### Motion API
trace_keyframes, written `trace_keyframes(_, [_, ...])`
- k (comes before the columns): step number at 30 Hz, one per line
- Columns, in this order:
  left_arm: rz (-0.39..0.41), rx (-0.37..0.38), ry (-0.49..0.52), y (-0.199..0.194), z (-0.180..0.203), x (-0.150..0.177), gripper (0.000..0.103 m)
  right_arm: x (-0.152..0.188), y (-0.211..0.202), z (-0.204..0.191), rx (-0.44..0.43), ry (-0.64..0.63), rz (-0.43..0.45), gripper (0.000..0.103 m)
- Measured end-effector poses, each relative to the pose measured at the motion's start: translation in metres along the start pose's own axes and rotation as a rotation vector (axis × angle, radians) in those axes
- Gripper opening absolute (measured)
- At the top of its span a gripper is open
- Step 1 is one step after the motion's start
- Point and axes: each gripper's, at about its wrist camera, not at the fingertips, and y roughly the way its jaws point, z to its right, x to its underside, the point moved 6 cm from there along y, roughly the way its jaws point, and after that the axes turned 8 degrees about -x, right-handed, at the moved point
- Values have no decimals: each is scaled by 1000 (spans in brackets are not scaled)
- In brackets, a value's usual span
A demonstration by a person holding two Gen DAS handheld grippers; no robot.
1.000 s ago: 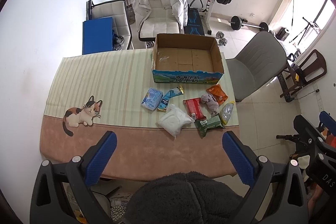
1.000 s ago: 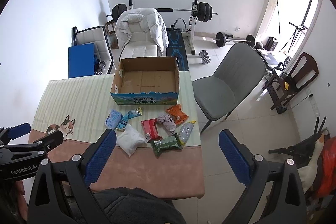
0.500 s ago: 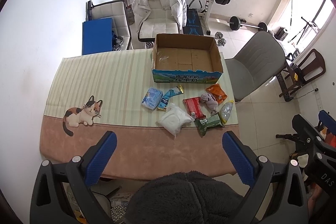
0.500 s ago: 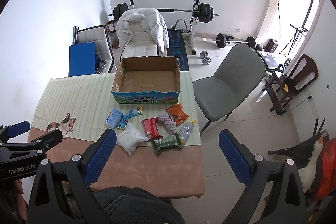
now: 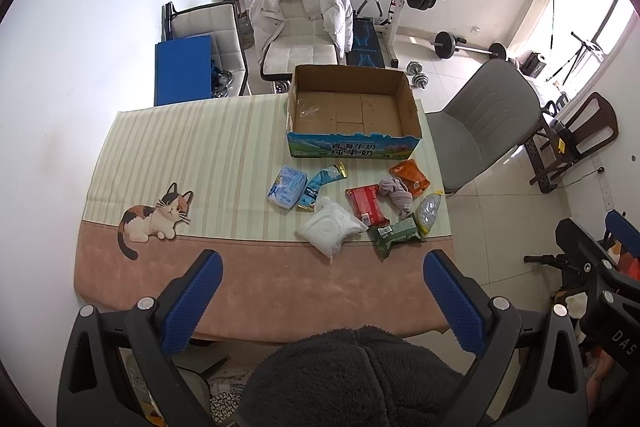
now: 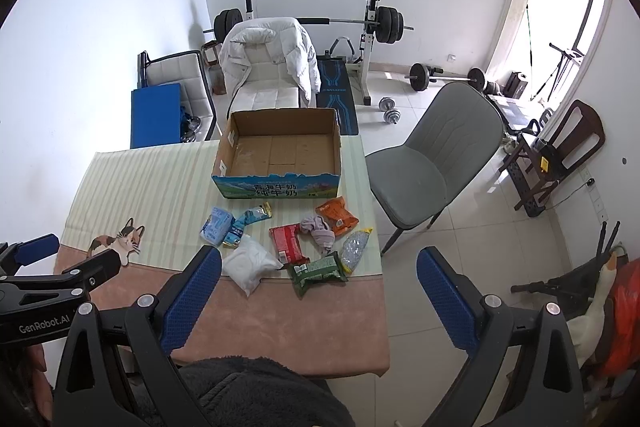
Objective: Organize soft objects
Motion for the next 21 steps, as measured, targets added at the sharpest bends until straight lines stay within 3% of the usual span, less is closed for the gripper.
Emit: trace_keyframes(21, [7,-7,-3,-2,1,-6,103,-2,-7,7,-9,11,7,100])
